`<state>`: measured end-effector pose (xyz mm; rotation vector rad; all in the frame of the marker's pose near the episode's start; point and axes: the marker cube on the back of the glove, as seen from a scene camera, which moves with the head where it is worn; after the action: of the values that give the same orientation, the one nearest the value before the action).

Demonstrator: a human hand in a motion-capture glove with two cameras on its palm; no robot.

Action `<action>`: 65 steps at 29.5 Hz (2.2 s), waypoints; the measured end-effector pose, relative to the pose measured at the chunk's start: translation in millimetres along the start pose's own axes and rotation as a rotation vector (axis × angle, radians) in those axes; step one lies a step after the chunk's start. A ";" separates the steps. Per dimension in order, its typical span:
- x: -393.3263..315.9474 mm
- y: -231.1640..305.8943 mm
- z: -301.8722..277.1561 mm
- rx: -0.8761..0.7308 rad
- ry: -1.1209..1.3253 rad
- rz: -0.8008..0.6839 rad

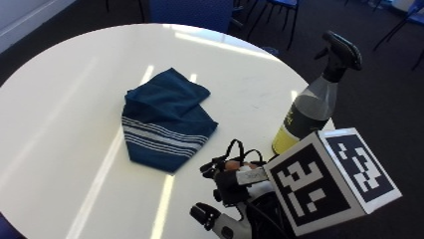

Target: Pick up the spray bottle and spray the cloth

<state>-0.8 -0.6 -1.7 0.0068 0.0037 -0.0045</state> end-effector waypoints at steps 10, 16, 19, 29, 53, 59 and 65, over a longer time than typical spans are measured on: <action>0.1 5.3 0.5 0.019 0.001 0.005; -0.9 4.0 0.9 0.021 0.005 -0.011; -1.0 3.9 0.1 0.030 0.006 -0.011; 7.9 -3.2 -2.8 0.091 -0.023 -0.026; 86.3 -26.4 -50.1 0.535 -0.188 0.240; 113.4 -28.5 -61.9 0.619 -0.257 0.361; 134.7 -29.7 -70.2 0.695 -0.293 0.491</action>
<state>133.5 -30.4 -72.6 0.7016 -0.2932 0.4842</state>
